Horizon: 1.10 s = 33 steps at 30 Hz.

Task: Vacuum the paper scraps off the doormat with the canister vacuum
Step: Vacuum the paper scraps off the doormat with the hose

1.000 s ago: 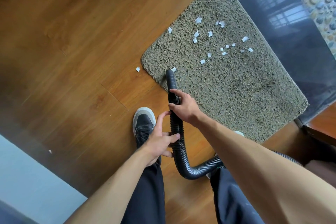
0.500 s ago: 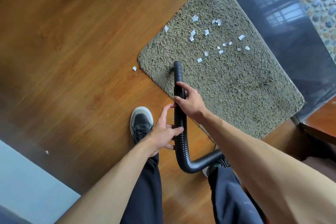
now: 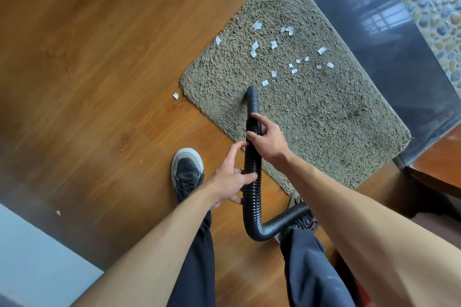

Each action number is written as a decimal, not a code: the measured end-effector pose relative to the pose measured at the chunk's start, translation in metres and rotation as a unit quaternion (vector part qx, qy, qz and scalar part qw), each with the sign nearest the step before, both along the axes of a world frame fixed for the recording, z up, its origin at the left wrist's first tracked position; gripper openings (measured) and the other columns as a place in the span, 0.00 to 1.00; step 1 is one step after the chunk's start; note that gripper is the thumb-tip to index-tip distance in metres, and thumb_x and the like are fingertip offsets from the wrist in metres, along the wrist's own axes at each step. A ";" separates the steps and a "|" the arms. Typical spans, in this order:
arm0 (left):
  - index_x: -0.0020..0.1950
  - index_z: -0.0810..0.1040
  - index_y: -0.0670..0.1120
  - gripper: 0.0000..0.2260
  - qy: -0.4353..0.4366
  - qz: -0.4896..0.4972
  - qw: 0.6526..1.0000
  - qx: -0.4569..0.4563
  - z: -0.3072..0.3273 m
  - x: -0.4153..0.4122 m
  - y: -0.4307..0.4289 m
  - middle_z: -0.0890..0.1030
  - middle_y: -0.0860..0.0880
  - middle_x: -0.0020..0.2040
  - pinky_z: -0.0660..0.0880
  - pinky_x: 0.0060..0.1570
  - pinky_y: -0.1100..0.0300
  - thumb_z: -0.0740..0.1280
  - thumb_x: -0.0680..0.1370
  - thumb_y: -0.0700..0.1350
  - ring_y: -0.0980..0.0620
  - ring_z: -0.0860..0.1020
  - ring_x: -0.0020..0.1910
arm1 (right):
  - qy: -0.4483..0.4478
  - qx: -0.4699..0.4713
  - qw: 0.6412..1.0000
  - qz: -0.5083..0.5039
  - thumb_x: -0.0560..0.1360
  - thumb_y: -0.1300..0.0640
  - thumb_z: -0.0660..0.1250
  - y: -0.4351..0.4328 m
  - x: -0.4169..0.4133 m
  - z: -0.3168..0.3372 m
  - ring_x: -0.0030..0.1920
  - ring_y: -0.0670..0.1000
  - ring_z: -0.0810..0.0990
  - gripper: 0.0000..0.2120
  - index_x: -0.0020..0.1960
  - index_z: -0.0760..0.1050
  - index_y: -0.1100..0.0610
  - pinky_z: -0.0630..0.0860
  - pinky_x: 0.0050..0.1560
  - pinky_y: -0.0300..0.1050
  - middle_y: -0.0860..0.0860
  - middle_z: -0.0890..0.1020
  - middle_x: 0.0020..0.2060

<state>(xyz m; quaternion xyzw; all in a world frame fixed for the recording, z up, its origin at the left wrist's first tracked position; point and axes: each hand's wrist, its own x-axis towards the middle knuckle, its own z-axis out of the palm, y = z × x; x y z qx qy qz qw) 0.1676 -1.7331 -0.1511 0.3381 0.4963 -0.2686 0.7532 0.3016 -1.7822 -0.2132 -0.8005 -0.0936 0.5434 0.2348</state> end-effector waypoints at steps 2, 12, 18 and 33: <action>0.67 0.60 0.70 0.29 -0.001 -0.007 1.000 0.000 0.000 0.005 -0.002 0.84 0.42 0.54 0.83 0.44 0.45 0.66 0.80 0.40 0.45 0.83 0.54 | 0.000 -0.001 1.000 -0.003 0.67 0.51 0.65 -0.003 0.003 0.000 0.48 0.55 0.84 0.32 0.71 0.69 0.47 0.82 0.51 0.57 0.55 0.83 0.51; 0.69 0.59 0.68 0.29 -0.013 -0.044 0.999 0.020 -0.005 0.024 -0.003 0.84 0.43 0.53 0.81 0.34 0.53 0.66 0.80 0.41 0.49 0.82 0.48 | 0.004 0.010 0.999 -0.036 0.72 0.56 0.68 -0.013 0.024 -0.004 0.44 0.56 0.83 0.27 0.71 0.70 0.47 0.82 0.50 0.59 0.50 0.80 0.43; 0.69 0.60 0.69 0.29 -0.018 -0.050 0.998 0.020 -0.006 0.035 -0.009 0.84 0.42 0.53 0.82 0.35 0.51 0.66 0.80 0.40 0.49 0.82 0.48 | -0.003 0.015 0.998 -0.060 0.75 0.60 0.67 -0.025 0.033 -0.007 0.42 0.51 0.81 0.26 0.72 0.70 0.50 0.81 0.52 0.59 0.49 0.78 0.41; 0.68 0.61 0.69 0.28 -0.003 -0.026 0.999 0.031 -0.006 0.018 -0.002 0.84 0.41 0.54 0.82 0.40 0.48 0.66 0.80 0.40 0.49 0.82 0.46 | 0.002 0.012 1.000 -0.025 0.64 0.43 0.64 -0.008 0.014 -0.014 0.50 0.55 0.83 0.33 0.69 0.69 0.42 0.81 0.53 0.59 0.52 0.82 0.53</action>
